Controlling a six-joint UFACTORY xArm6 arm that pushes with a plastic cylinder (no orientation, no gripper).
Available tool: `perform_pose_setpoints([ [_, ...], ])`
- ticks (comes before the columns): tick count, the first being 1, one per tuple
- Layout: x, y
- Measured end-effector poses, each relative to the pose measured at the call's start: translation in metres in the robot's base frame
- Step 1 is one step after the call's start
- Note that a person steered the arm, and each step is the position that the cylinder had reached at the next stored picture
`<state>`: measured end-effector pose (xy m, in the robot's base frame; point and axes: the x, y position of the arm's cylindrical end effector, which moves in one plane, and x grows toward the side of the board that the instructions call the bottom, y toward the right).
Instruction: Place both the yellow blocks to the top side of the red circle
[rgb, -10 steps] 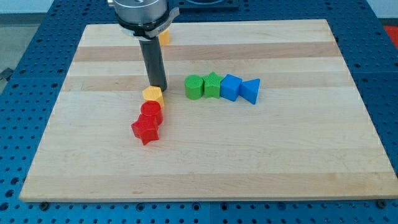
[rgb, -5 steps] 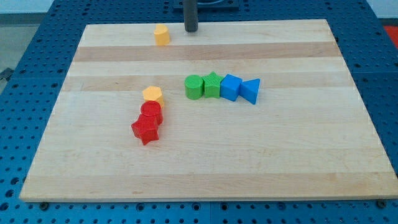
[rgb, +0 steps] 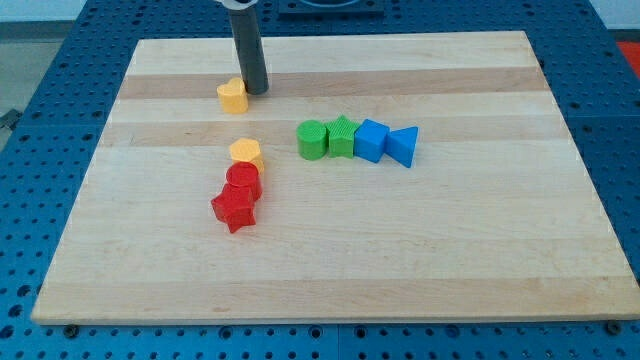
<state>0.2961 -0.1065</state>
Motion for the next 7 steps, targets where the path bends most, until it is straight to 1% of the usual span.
perform_pose_setpoints([
  [1, -0.040, -0.007],
  [2, -0.047, -0.035],
  [3, -0.014, -0.040],
  [4, 0.028, -0.024],
  [5, 0.052, -0.014],
  [7, 0.051, -0.014],
])
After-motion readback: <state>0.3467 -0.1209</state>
